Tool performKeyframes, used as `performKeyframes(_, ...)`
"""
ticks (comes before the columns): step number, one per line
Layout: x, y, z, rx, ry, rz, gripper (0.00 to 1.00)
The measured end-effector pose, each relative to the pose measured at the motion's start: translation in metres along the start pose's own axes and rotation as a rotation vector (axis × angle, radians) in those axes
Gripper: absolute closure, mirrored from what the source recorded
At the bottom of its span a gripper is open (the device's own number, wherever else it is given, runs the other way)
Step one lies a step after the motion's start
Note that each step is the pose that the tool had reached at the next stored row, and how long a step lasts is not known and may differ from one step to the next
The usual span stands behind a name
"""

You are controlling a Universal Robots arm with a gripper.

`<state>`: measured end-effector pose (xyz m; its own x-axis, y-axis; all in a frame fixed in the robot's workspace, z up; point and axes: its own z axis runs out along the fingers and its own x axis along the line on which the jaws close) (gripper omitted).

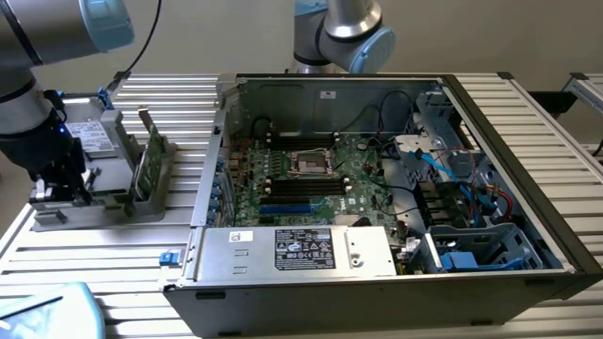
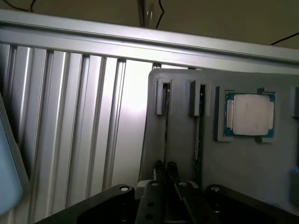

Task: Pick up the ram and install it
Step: 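Pick up the ram and move it above insertion slot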

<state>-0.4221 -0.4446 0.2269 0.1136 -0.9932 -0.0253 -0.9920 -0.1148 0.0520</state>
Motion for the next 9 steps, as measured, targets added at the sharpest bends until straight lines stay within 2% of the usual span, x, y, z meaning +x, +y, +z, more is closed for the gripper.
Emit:
performKeyframes(4,0.0,0.0008,-0.0178,-0.0035,-0.0003,0.0,0.87)
performKeyframes(9,-0.001,-0.0006,-0.0405,-0.0048,-0.0005,0.0,0.87)
